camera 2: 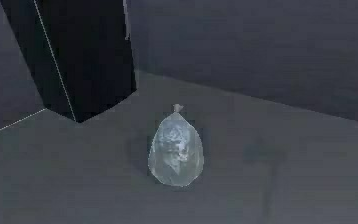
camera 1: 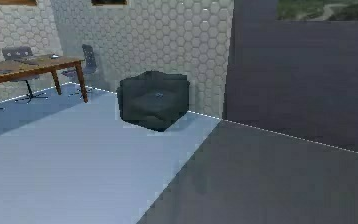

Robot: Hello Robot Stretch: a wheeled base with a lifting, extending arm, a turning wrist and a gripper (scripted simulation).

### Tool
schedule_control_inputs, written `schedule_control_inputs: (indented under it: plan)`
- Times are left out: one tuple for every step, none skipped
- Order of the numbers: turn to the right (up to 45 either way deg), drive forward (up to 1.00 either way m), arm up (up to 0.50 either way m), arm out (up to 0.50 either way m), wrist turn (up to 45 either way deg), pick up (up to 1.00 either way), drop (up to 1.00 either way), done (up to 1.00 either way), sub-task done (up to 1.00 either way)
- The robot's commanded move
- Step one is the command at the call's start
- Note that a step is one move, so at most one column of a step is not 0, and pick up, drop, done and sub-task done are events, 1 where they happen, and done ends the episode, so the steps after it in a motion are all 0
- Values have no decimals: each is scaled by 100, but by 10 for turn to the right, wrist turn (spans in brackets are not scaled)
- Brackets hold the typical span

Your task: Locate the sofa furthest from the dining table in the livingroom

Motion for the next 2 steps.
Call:
schedule_control_inputs:
  plan:
    - [30, 0, 0, 0, 0, 0, 0, 0, 0]
    - [0, 100, 0, 0, 0, 0, 0, 0, 0]
